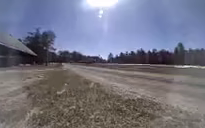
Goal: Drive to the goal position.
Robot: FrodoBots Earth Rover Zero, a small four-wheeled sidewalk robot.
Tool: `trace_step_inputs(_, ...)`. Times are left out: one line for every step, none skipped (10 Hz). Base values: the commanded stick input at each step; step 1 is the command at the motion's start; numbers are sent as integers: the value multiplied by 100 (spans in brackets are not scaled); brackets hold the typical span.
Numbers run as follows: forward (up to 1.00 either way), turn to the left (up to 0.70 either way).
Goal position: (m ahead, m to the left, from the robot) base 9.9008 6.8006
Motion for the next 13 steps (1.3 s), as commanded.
trace_step_inputs(70,0)
trace_step_inputs(70,0)
trace_step_inputs(70,0)
trace_step_inputs(70,0)
trace_step_inputs(70,0)
trace_step_inputs(70,0)
trace_step_inputs(70,0)
trace_step_inputs(70,0)
trace_step_inputs(70,0)
trace_step_inputs(70,0)
trace_step_inputs(70,0)
trace_step_inputs(70,0)
trace_step_inputs(70,0)
